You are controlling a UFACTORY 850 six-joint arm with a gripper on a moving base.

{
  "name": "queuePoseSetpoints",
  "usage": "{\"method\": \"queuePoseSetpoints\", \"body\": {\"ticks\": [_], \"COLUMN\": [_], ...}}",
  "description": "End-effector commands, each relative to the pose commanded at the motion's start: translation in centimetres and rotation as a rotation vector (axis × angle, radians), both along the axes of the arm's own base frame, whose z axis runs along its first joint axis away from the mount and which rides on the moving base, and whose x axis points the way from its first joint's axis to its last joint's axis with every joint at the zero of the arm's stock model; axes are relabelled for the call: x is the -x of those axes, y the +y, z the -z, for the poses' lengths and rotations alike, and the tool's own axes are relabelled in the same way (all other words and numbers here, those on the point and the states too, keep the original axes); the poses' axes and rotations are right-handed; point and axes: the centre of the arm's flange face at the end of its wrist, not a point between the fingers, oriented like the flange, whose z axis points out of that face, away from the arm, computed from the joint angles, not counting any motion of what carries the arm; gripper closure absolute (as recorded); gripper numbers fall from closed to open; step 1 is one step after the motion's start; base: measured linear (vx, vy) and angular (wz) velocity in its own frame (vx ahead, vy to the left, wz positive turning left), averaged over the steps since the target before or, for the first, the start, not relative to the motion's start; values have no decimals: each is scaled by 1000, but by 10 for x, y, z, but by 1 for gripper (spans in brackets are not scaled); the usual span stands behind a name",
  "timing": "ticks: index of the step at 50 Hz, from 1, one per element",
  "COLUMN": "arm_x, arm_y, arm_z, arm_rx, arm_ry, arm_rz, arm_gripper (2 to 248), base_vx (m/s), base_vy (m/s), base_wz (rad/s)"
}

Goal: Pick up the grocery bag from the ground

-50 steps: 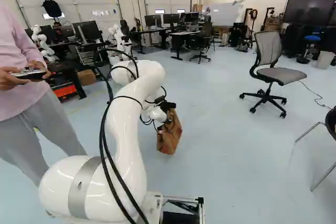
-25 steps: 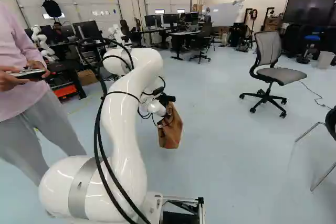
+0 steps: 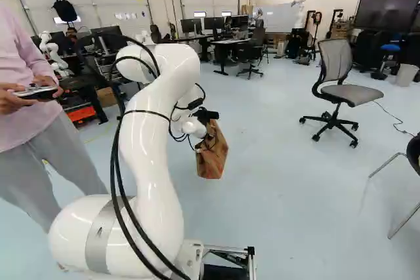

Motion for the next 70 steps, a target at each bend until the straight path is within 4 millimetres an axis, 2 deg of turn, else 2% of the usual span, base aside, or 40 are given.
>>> {"method": "queuePoseSetpoints", "body": {"ticks": [45, 70], "arm_x": [17, 24], "arm_y": [-1, -1], "arm_z": [-110, -121], "arm_rx": [-4, -1], "arm_ry": [-123, -137], "arm_rz": [0, -3], "arm_gripper": [229, 229], "base_vx": [0, 0], "base_vy": [0, 0], "base_wz": [0, 0]}}
